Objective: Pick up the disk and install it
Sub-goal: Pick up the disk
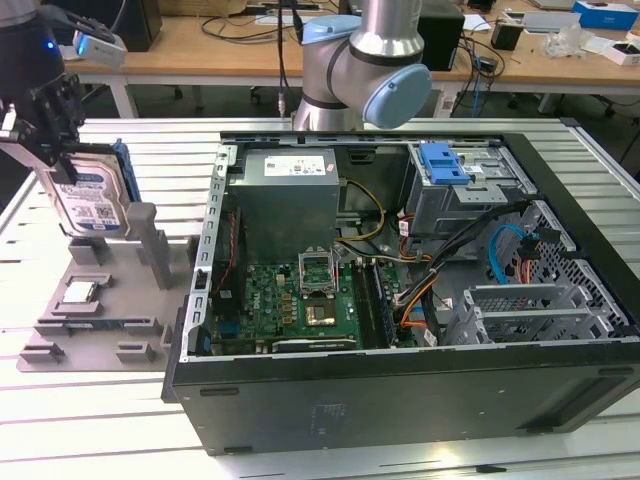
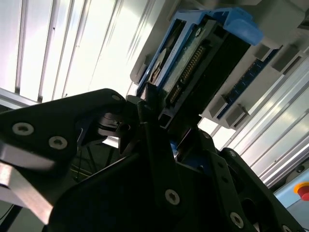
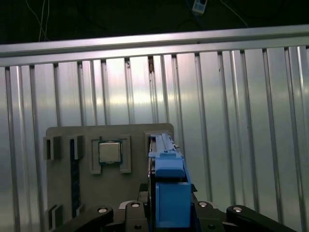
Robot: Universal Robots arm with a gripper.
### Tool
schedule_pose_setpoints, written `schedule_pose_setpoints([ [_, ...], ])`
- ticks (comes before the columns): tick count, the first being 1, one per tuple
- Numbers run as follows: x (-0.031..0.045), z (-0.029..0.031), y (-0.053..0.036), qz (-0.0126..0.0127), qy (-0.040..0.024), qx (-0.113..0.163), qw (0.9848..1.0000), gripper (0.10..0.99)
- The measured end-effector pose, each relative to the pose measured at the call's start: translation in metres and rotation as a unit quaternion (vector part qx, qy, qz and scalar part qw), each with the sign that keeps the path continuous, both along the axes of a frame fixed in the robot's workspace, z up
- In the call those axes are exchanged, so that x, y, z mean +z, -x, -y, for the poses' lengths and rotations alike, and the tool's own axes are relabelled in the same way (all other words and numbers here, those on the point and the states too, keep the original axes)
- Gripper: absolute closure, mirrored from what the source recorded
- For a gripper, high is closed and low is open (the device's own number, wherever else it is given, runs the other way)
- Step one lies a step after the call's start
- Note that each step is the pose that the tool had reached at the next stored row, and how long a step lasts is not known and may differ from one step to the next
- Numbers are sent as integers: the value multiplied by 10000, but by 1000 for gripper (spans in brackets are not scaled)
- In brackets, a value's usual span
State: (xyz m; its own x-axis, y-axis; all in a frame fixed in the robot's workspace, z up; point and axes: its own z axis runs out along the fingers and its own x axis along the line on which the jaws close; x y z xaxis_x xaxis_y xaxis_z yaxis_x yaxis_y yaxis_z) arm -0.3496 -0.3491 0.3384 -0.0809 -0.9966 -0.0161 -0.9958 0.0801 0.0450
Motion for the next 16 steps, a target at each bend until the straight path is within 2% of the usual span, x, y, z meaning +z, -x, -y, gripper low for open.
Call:
schedule_pose_setpoints([
  [16,289,-2,0,0,0,0,10000,722],
])
